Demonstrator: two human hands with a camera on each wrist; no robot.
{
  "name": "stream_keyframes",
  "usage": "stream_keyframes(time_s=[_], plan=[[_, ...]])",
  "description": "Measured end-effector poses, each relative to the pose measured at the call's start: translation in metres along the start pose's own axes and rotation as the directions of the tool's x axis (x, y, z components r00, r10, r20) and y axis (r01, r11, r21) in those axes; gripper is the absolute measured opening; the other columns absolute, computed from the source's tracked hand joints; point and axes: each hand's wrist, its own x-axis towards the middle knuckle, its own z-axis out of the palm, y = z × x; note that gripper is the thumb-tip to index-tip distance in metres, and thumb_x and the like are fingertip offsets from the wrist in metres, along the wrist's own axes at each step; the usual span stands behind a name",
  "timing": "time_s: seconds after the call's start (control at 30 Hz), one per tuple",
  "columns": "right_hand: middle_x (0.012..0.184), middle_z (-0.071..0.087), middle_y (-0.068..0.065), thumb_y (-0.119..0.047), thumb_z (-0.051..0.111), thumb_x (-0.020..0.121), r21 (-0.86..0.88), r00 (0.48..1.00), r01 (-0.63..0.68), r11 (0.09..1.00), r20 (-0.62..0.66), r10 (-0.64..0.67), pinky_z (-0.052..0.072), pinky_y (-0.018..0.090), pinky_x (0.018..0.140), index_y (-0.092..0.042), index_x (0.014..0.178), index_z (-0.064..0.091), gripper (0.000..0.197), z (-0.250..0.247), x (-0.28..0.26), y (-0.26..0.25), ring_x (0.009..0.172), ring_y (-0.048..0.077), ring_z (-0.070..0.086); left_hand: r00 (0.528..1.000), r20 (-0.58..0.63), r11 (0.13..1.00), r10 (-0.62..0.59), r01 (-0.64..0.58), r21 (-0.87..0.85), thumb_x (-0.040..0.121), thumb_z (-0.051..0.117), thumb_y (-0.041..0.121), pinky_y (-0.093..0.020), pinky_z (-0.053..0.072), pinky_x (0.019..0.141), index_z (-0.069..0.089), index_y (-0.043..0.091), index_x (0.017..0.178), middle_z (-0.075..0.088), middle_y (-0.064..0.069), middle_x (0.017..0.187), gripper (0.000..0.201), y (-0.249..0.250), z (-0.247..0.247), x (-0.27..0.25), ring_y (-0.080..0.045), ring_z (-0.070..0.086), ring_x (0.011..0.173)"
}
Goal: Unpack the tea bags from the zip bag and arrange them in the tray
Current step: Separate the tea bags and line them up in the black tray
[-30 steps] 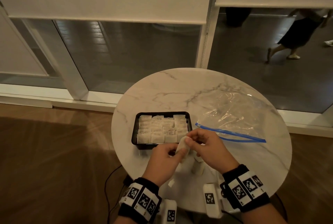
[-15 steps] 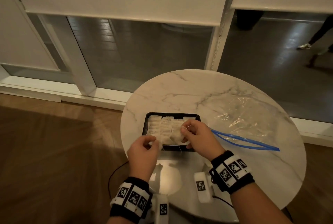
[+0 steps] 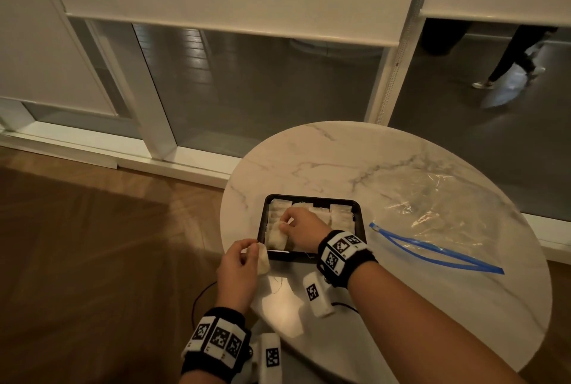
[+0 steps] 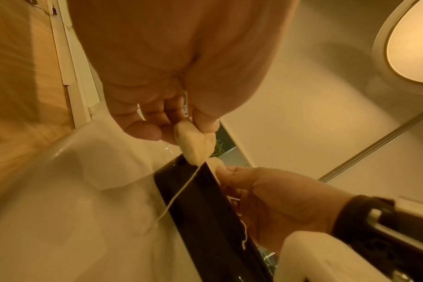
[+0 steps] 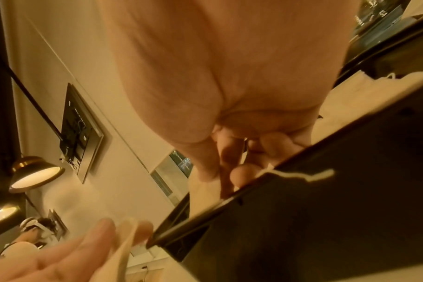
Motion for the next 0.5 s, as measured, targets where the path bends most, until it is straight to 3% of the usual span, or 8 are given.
stream_keyframes(time_s=[0.13,0.27,0.37,0.5], plan=[[0.095,0.067,0.001,-0.029,0.06,0.097,-0.117,0.997,0.0,0.993,0.073,0.009,0.047,0.027,0.077,-0.022,0.099,0.063,0.008,0.009,0.011,0.0,0.089,0.018,0.064,1.0,0.007,1.0,0.018,-0.018,-0.01,0.101,0.057,0.026,-0.017,0.049,0.067,0.064,0.032,0.108,0.067,0.011,0.097,0.011,0.001,0.0,-0.001,-0.004,0.064,0.09],[0.089,0.069,0.0,-0.029,0.066,0.093,-0.132,0.998,-0.01,0.991,0.053,0.017,0.054,0.03,0.081,-0.025,0.09,0.066,0.006,0.012,0.014,0.0,0.089,0.018,0.068,1.0,0.018,1.0,0.013,-0.013,-0.014,0.101,0.058,0.026,-0.018,0.05,0.068,0.065,0.032,0.109,0.068,0.01,0.095,0.012,0.002,0.003,-0.002,-0.004,0.064,0.088],[0.084,0.066,-0.003,-0.028,0.068,0.091,-0.109,1.0,-0.009,0.994,0.027,0.012,0.054,0.028,0.075,-0.025,0.09,0.068,0.003,0.012,0.013,0.0,0.084,0.017,0.067,0.999,0.02,0.999,0.03,-0.031,0.012,0.101,0.059,0.026,-0.014,0.047,0.068,0.064,0.032,0.108,0.066,0.013,0.097,0.01,0.003,0.003,-0.003,0.0,0.062,0.09],[0.089,0.065,-0.004,-0.027,0.07,0.089,-0.078,1.0,-0.004,0.997,-0.004,0.003,0.043,0.019,0.059,-0.021,0.104,0.069,0.015,0.005,0.005,0.0,0.081,0.012,0.062,0.998,0.01,0.996,0.06,-0.06,0.062,0.1,0.06,0.027,-0.012,0.043,0.066,0.067,0.029,0.103,0.067,0.014,0.095,0.008,0.007,0.002,-0.005,0.0,0.061,0.09]])
